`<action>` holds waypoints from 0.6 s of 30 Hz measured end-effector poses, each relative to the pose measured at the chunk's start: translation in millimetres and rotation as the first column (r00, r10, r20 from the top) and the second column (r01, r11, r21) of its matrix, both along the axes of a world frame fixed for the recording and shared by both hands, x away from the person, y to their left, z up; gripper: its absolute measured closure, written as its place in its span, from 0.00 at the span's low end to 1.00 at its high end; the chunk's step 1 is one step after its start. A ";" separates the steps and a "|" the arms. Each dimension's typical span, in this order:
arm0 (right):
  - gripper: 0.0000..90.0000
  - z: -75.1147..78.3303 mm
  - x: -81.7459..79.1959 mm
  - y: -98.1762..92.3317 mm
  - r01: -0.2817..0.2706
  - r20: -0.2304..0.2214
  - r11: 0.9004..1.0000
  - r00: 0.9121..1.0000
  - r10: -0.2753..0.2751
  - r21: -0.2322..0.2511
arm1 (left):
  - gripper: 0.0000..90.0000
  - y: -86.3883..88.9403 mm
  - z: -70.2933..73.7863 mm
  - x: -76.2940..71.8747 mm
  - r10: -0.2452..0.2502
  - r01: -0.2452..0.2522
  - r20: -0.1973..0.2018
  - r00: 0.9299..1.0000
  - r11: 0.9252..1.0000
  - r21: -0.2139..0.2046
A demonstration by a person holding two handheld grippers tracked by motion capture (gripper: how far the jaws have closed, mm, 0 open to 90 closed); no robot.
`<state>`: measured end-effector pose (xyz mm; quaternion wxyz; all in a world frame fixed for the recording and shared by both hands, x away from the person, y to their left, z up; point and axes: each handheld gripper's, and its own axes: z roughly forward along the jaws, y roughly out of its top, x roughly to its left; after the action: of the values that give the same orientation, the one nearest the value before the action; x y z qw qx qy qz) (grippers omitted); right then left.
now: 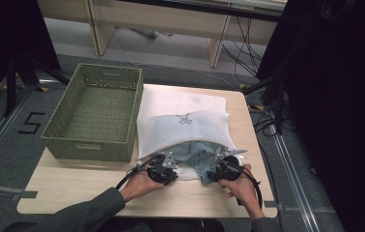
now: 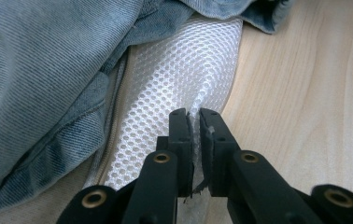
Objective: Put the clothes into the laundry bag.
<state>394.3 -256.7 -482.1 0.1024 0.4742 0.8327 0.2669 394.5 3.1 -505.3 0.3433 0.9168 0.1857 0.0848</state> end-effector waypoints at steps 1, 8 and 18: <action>0.84 0.6 1.4 4.7 -0.016 0.020 1.000 1.000 0.016 -0.013 | 0.92 0.0 -0.1 -0.1 0.000 0.000 0.002 1.000 1.000 -0.001; 0.93 6.6 12.5 41.2 -0.176 0.109 0.984 0.979 0.174 0.003 | 0.94 -0.3 0.9 -0.8 -0.024 0.023 0.005 1.000 1.000 0.008; 0.94 -8.2 83.5 84.6 -0.041 0.221 0.999 0.974 0.038 0.010 | 0.96 0.3 3.1 -10.2 -0.032 0.033 -0.039 0.999 0.999 0.016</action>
<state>477.8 -172.1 -490.3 0.1856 0.4256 0.8235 0.3260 384.3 3.4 -502.2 0.3330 0.9241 0.1767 0.0628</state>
